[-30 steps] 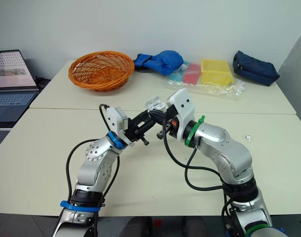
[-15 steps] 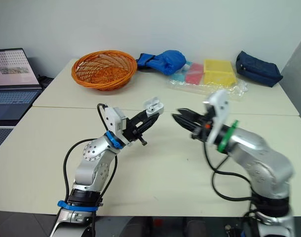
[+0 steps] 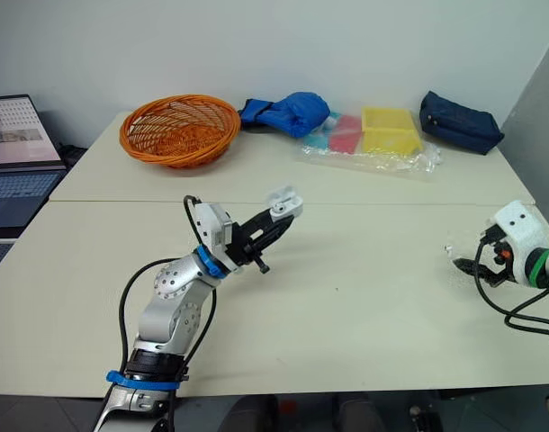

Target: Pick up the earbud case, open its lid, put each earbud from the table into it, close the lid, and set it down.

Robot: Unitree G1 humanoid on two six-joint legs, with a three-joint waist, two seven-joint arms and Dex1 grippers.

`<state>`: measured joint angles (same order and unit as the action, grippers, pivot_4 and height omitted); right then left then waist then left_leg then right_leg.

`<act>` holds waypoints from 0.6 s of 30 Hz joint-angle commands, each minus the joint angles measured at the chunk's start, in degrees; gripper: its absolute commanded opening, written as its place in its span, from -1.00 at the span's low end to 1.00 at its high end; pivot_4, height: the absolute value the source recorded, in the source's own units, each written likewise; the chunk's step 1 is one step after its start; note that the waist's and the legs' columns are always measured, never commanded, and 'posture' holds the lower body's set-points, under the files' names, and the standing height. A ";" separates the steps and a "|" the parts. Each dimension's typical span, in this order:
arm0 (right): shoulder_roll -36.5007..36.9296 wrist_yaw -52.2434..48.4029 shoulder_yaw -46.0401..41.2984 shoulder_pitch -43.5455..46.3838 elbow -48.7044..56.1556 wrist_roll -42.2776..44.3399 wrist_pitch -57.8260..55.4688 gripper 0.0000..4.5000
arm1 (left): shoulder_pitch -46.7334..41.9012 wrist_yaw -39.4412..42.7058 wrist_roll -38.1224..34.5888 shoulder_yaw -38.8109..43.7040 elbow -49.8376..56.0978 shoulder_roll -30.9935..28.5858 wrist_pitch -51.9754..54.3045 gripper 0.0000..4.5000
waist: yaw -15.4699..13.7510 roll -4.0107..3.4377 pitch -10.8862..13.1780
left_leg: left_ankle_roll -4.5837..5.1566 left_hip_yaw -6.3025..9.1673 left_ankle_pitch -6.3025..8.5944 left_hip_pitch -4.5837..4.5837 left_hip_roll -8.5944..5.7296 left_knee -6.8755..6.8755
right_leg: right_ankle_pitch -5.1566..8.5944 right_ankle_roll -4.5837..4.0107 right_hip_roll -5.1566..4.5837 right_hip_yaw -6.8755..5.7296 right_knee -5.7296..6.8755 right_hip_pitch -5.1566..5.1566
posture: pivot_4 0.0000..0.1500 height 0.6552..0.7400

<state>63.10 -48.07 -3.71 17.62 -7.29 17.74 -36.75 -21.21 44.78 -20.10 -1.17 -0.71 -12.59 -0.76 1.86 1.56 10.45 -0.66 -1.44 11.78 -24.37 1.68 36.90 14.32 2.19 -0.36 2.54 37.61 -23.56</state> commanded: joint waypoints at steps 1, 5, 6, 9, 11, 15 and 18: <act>-1.74 -1.10 1.91 6.74 -7.89 -2.84 0.33 0.98 | 0.82 -1.36 -0.28 0.02 2.96 0.51 -0.98 -0.67 | 0.04 -0.01 0.01 | 0.00 0.00 0.00 0.00 0.01 -0.01 | -0.01 0.02 0.01 -0.01 0.01 0.00 | 1.00 1.00; -8.94 4.56 0.58 15.79 -15.86 -2.28 -8.27 0.98 | 1.56 -2.47 -0.09 -0.28 4.29 0.67 -0.72 -0.67 | 0.16 0.00 0.01 | -0.01 -0.04 0.00 0.01 0.01 -0.01 | -0.04 0.05 0.05 0.07 0.03 -0.02 | 1.00 1.00; -10.96 7.10 -0.32 17.76 -18.43 -2.58 -9.45 0.98 | 1.73 -2.83 -0.10 -0.13 4.63 0.54 -0.61 -0.67 | 0.08 0.00 0.01 | -0.01 -0.03 0.00 0.01 0.02 -0.01 | -0.05 0.04 0.06 0.07 0.04 -0.02 | 1.00 1.00; -13.51 10.34 -0.65 20.06 -21.89 -4.36 -8.36 0.98 | 1.87 -3.35 -0.04 -0.06 4.99 0.04 -0.57 -0.67 | -0.33 -0.01 0.01 | -0.01 -0.01 0.00 -0.01 0.01 -0.01 | -0.05 0.04 0.05 0.05 0.06 -0.03 | 1.00 1.00; -14.37 11.03 -0.62 20.48 -22.29 -4.69 -8.07 0.98 | 1.96 -3.54 -0.15 -0.05 5.18 -0.25 -0.49 -0.67 | -0.72 -0.03 0.02 | -0.01 0.04 0.00 -0.07 0.01 -0.02 | -0.04 0.04 0.02 0.00 0.05 -0.04 | 1.00 1.00; -15.86 12.85 1.60 18.22 -22.28 -7.58 -5.66 0.98 | 2.49 -4.12 -0.42 0.02 6.43 -1.05 0.07 -0.67 | -0.71 -0.03 0.02 | 0.02 -0.04 0.03 -0.18 0.02 0.00 | -0.05 0.08 -0.10 0.06 -0.01 -0.10 | 1.00 1.00; -16.28 13.67 1.09 17.59 -22.17 -8.22 -6.09 0.98 | 2.52 -4.36 -0.50 -0.13 6.90 -1.48 0.30 -0.67 | -0.62 -0.03 0.02 | 0.02 -0.03 0.03 -0.17 0.01 0.02 | -0.04 0.14 -0.12 0.04 0.00 -0.09 | 1.00 1.00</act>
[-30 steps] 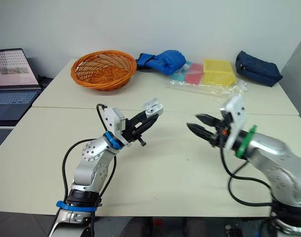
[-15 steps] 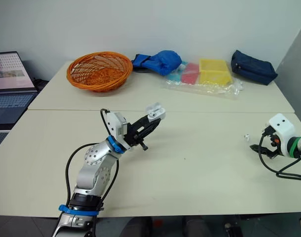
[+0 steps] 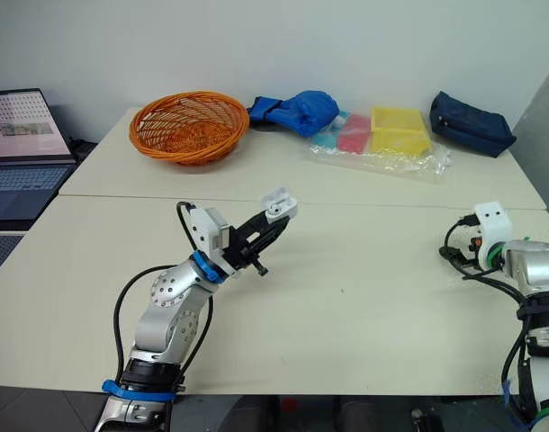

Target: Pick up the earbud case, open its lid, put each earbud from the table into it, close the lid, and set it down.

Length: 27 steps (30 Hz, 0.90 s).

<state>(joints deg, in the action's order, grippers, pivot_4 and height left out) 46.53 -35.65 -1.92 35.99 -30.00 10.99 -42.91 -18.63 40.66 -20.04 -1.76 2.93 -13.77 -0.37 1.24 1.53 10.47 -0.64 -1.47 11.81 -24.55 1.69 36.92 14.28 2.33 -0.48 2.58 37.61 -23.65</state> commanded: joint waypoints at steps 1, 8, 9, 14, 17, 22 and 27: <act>0.09 1.29 -1.25 -1.35 1.26 -1.06 -1.10 0.98 | -0.05 -0.28 -0.61 0.47 3.34 -0.45 -0.03 -0.67 | -0.01 0.00 0.00 | 0.00 0.01 0.00 0.01 0.00 0.02 | 0.00 0.00 0.00 -0.01 0.02 0.00 | 1.00 1.00; -1.96 2.64 -5.33 -4.61 4.58 1.30 -7.61 0.24 | -0.95 -0.12 -0.60 -0.05 2.83 -0.40 -0.03 -0.67 | -0.12 -0.01 -0.02 | 0.00 0.06 0.00 0.08 0.00 0.05 | -0.01 0.02 0.01 -0.05 0.04 0.12 | 1.00 1.00; -2.09 2.85 -5.63 -4.60 4.72 1.38 -8.07 0.10 | -0.99 -0.10 -0.63 -0.05 2.82 -0.40 -0.01 -0.67 | -0.14 0.00 -0.02 | 0.00 0.07 0.00 0.10 0.00 0.05 | -0.01 0.02 0.01 -0.06 0.04 0.14 | 1.00 1.00; -1.86 1.99 -5.22 -5.30 5.11 0.64 -6.15 -0.71 | -1.88 0.62 -0.55 0.06 1.40 -0.59 -0.50 -0.67 | -0.23 0.00 -0.02 | 0.01 0.06 0.00 0.12 0.00 0.09 | -0.01 0.03 0.00 -0.05 0.04 0.19 | 1.00 1.00; -1.72 1.73 -5.33 -4.93 4.83 0.58 -5.50 -0.82 | -2.38 0.70 -0.52 -0.04 0.97 -0.36 -0.59 -0.67 | -0.23 0.00 -0.02 | 0.01 0.06 0.00 0.12 -0.01 0.09 | -0.02 0.04 0.00 -0.05 0.04 0.19 | 1.00 1.00; 5.71 -15.84 1.21 -10.67 20.69 5.26 -5.55 -0.82 | -1.96 1.02 -0.56 -0.04 0.88 -0.30 -0.92 -0.67 | -0.47 -0.06 -0.02 | 0.01 0.06 0.00 0.12 -0.01 0.05 | -0.01 0.03 0.01 -0.06 0.02 0.17 | 1.00 1.00; 23.58 -35.71 6.02 -23.26 39.56 3.50 10.19 -0.82 | -1.15 1.37 -0.55 -0.12 0.65 0.08 -1.59 -0.67 | -0.39 -0.23 0.00 | 0.04 0.09 0.06 0.04 0.01 -0.02 | 0.08 0.06 0.02 -0.07 0.01 0.03 | 1.00 1.00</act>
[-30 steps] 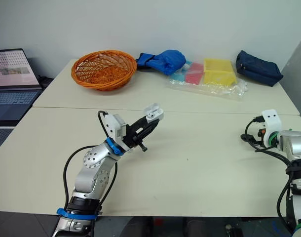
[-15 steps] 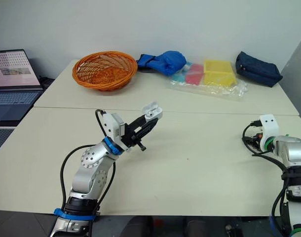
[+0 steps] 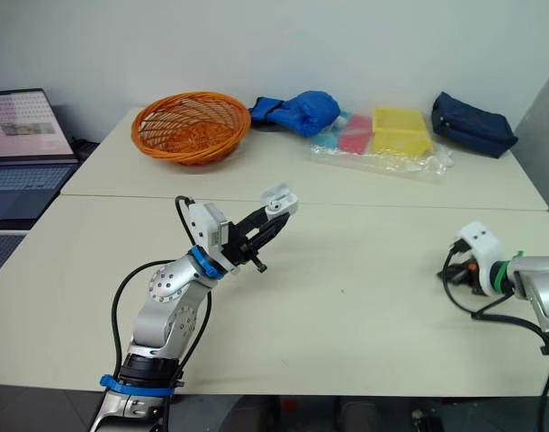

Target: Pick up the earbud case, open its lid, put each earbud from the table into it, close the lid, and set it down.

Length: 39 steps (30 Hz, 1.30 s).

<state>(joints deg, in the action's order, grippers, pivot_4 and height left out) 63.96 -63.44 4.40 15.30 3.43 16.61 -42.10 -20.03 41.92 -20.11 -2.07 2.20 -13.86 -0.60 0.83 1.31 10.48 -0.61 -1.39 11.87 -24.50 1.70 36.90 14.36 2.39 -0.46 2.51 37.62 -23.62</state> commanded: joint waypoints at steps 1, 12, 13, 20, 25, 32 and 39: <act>8.42 -9.29 -0.12 -4.10 6.46 -3.62 13.44 -0.82 | 0.37 0.09 -0.44 0.11 1.29 0.40 -1.49 -0.67 | 0.07 0.00 0.00 | 0.00 0.00 0.00 0.03 0.00 0.00 | 0.00 0.00 0.00 -0.01 -0.01 0.03 | 1.00 1.00; 9.55 -9.42 2.94 -6.51 -6.72 -15.31 33.24 -0.82 | 1.67 -0.68 0.00 -0.32 2.86 1.04 -1.14 -0.67 | 0.70 0.08 0.03 | 0.01 -0.23 -0.03 0.44 -0.01 0.11 | 0.01 -0.29 -0.03 0.18 0.02 0.30 | 1.00 1.00; 9.58 -9.42 3.11 -6.53 -7.71 -15.98 33.57 -0.82 | 1.77 -0.76 -0.06 -0.27 3.07 0.97 -1.00 -0.67 | 0.70 0.07 0.03 | 0.01 -0.22 -0.03 0.44 0.00 0.09 | 0.00 -0.26 -0.03 0.18 0.02 0.30 | 1.00 1.00; 10.12 -9.66 3.51 -6.53 -11.27 -19.64 37.28 -0.82 | 2.32 -1.14 -0.06 -0.38 3.82 0.64 -0.71 -0.67 | 0.68 0.07 0.03 | 0.00 -0.19 -0.02 0.48 -0.01 0.09 | -0.03 -0.19 -0.02 0.14 0.04 0.36 | 1.00 1.00; 10.77 -8.71 3.03 -8.24 -15.89 -21.17 39.68 -0.82 | 2.60 -1.37 -0.13 -0.58 4.26 0.54 -0.39 -0.67 | 0.56 0.14 -0.01 | 0.01 -0.21 -0.03 0.54 0.00 0.14 | 0.01 -0.27 -0.10 0.17 0.03 0.45 | 1.00 1.00; 9.55 -8.37 1.85 -9.73 -15.68 -20.18 38.73 -0.49 | 2.34 -1.26 -0.28 -0.73 4.35 0.50 0.13 -0.67 | 0.25 0.18 -0.03 | 0.02 -0.22 -0.03 0.55 -0.02 0.16 | 0.03 -0.27 -0.26 0.16 0.03 0.48 | 1.00 1.00; 10.15 -8.41 0.02 -12.07 -15.16 -19.88 38.08 -0.06 | 2.56 -0.94 -0.56 -1.13 4.62 0.57 0.88 -0.67 | -0.40 0.19 -0.04 | 0.02 -0.18 -0.03 0.55 -0.02 0.12 | 0.01 -0.23 -0.23 0.09 0.03 0.49 | 1.00 1.00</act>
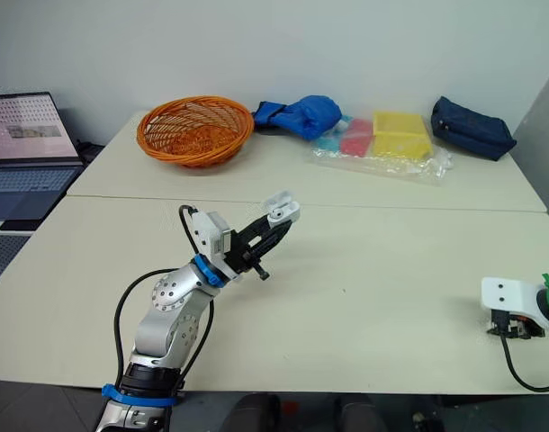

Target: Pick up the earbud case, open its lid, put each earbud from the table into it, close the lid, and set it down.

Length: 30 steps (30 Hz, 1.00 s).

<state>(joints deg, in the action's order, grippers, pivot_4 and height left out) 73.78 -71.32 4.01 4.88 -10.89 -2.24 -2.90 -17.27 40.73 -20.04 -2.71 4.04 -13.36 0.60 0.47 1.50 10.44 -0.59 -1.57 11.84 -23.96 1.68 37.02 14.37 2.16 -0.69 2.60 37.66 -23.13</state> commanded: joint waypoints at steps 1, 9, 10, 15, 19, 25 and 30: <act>0.23 -0.53 0.36 -1.75 -0.88 -1.17 -1.27 -0.06 | -0.18 0.23 -0.61 -0.52 2.81 0.10 -0.26 -0.67 | -0.13 0.00 0.00 | 0.00 0.00 0.00 0.00 0.00 0.00 | 0.00 0.00 0.00 0.01 0.00 0.00 | 1.00 1.00; -0.71 0.51 0.71 -0.75 -2.35 -2.08 -3.63 -0.14 | -0.35 0.24 -0.92 -0.31 3.04 -0.13 0.15 -0.67 | -0.38 0.01 -0.01 | 0.01 -0.02 -0.01 0.00 0.00 0.06 | 0.03 -0.03 -0.02 0.05 0.00 0.03 | 1.00 1.00; -0.80 0.50 0.84 -0.61 -2.46 -2.13 -3.98 -0.23 | -0.39 0.26 -0.94 -0.27 2.96 -0.16 0.15 -0.67 | -0.38 0.04 -0.02 | 0.01 -0.02 -0.01 0.01 0.00 0.06 | 0.03 -0.04 -0.02 0.05 0.00 0.03 | 1.00 1.00; -0.76 0.36 0.96 -0.69 -2.96 -2.60 -3.34 -0.82 | -0.33 0.12 -0.99 -0.26 3.24 -0.22 0.30 -0.67 | -0.34 0.25 -0.15 | 0.01 -0.06 -0.01 0.04 0.01 0.07 | 0.01 -0.03 -0.03 0.08 0.00 0.03 | 1.00 1.00; -1.74 -0.71 0.36 0.48 -2.26 -0.92 -2.57 -0.82 | -0.33 0.10 -0.87 -0.44 3.26 -0.13 0.02 -0.67 | -0.34 0.30 -0.18 | 0.05 -0.06 -0.03 0.04 -0.01 0.09 | 0.01 -0.02 -0.06 0.08 0.00 0.05 | 1.00 1.00; -13.94 2.18 -6.08 11.80 13.63 16.52 -21.07 -0.82 | -1.24 0.76 -0.72 -0.35 1.94 -0.19 -0.87 -0.67 | 0.79 0.38 -0.23 | 0.05 -0.03 -0.03 0.11 0.01 0.03 | -0.05 -0.05 0.01 0.17 0.10 -0.04 | 1.00 1.00; -38.96 27.19 -15.92 30.25 29.23 36.85 -44.07 -0.82 | -2.81 1.39 -0.69 0.32 0.05 -0.15 -1.92 -0.67 | 2.18 0.07 0.01 | -0.05 0.36 -0.09 0.16 0.04 0.04 | -0.43 -0.05 0.50 0.29 0.46 -0.21 | 1.00 1.00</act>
<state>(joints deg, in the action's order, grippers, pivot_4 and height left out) 35.97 -50.98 -7.38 33.01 12.55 30.15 -43.18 -19.80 42.04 -20.17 -3.74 3.53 -13.13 0.24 2.65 1.57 10.46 -0.64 -1.20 11.74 -23.83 1.75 36.94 13.98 2.08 -0.18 2.64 38.11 -23.34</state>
